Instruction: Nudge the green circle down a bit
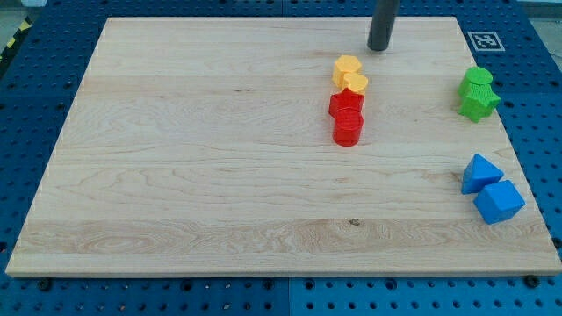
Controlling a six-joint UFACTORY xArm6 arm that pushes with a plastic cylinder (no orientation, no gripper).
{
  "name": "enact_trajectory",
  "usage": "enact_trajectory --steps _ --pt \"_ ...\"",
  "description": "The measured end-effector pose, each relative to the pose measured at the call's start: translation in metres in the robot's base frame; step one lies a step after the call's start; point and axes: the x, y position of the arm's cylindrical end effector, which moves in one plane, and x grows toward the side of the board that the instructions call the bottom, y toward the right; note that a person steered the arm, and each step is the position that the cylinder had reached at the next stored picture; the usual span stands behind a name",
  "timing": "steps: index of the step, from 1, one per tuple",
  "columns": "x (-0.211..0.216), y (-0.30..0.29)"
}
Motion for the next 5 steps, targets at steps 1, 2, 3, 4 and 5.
enact_trajectory --steps 1,2,3,4,5 --pt "0.0 0.026" --pt "0.008 0.046" --pt "0.008 0.067" --pt "0.015 0.106" --pt "0.039 0.13"
